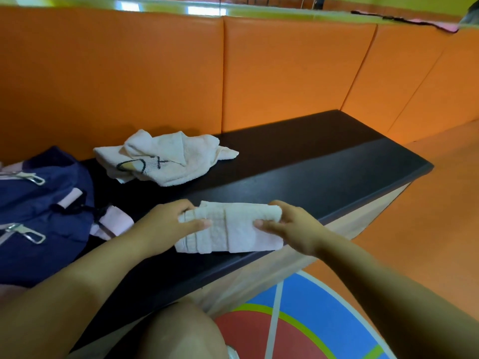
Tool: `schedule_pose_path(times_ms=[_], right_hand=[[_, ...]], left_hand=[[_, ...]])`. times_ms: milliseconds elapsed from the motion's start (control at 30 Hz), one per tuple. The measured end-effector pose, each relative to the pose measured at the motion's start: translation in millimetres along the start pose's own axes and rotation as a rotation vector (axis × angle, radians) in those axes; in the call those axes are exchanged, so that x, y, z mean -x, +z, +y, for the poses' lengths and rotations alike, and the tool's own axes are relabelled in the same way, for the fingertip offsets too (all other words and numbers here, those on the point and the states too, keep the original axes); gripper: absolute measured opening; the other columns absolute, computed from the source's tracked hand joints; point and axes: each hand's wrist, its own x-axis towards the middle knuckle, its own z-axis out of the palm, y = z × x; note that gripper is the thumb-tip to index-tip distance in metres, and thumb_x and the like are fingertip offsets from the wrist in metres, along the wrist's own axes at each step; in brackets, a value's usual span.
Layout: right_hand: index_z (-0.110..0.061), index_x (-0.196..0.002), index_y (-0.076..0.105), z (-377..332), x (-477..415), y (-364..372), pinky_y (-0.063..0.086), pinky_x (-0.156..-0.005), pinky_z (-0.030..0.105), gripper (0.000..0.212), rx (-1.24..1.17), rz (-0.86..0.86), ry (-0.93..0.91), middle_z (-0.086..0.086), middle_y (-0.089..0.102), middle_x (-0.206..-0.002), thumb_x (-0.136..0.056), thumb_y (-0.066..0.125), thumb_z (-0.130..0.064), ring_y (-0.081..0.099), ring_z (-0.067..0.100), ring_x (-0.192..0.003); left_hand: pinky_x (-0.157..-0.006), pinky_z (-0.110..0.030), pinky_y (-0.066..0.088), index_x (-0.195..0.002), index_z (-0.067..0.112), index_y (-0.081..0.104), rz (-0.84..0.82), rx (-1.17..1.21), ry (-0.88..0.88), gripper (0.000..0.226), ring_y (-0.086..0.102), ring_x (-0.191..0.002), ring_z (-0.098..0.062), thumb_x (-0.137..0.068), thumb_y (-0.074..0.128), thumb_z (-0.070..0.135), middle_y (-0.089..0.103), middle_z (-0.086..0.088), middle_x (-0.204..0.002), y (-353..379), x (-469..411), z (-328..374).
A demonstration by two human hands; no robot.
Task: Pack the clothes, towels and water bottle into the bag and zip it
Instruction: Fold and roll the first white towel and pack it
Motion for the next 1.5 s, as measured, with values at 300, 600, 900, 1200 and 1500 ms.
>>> schedule_pose_path(times_ms=[300, 600, 900, 1200, 1500], right_hand=[[-0.017, -0.118, 0.042, -3.3, -35.9, 1.8, 0.051, -0.083, 0.041, 0.068, 0.050, 0.102, 0.359, 0.006, 0.046, -0.116, -0.069, 0.073, -0.053, 0.053, 0.027, -0.102], [-0.006, -0.103, 0.062, -19.1, -39.5, -5.4, 0.058, -0.079, 0.040, 0.044, -0.081, -0.150, 0.398, 0.012, 0.064, -0.104, -0.066, 0.080, -0.022, 0.064, 0.028, -0.095], [-0.011, -0.093, 0.072, -38.8, -16.9, -0.8, 0.056, -0.079, 0.034, 0.040, 0.298, -0.348, 0.318, 0.012, 0.068, -0.105, -0.060, 0.077, -0.033, 0.062, 0.021, -0.086], [-0.019, -0.106, 0.048, -76.8, 21.2, 16.8, 0.053, -0.077, 0.037, 0.058, 0.498, -0.251, 0.086, 0.003, 0.059, -0.101, -0.059, 0.081, -0.029, 0.057, 0.022, -0.090], [-0.026, -0.092, 0.052, -140.6, 45.4, 48.7, 0.049, -0.069, 0.036, 0.044, 0.588, -0.046, -0.225, -0.004, 0.061, -0.090, -0.068, 0.066, -0.060, 0.056, 0.020, -0.081]], left_hand=[[-0.093, -0.032, 0.041, -0.134, 0.016, 0.041, 0.053, -0.008, -0.265, 0.074, 0.049, -0.115, -0.023, -0.074, 0.071, 0.048, 0.040, -0.009, -0.133, 16.8, -29.0, 1.4], [-0.073, -0.026, 0.052, -0.087, 0.007, 0.070, -0.200, 0.122, -0.253, 0.032, 0.068, -0.081, -0.017, -0.064, 0.084, 0.024, 0.072, -0.007, -0.091, 5.4, -29.7, 7.3], [-0.063, -0.025, 0.045, -0.079, 0.011, 0.060, -0.233, 0.120, -0.131, 0.036, 0.056, -0.065, -0.009, -0.057, 0.086, 0.024, 0.063, 0.006, -0.073, 7.6, 1.4, 5.4], [-0.065, -0.033, 0.050, -0.084, 0.026, 0.051, 0.007, -0.074, 0.201, 0.031, 0.059, -0.071, -0.013, -0.063, 0.073, 0.022, 0.063, 0.003, -0.078, -20.5, 53.2, 17.0], [-0.075, -0.025, 0.048, -0.097, 0.036, 0.051, 0.124, -0.218, 0.213, 0.036, 0.055, -0.085, -0.003, -0.070, 0.074, 0.028, 0.057, 0.014, -0.095, -76.8, 108.5, -3.2]])
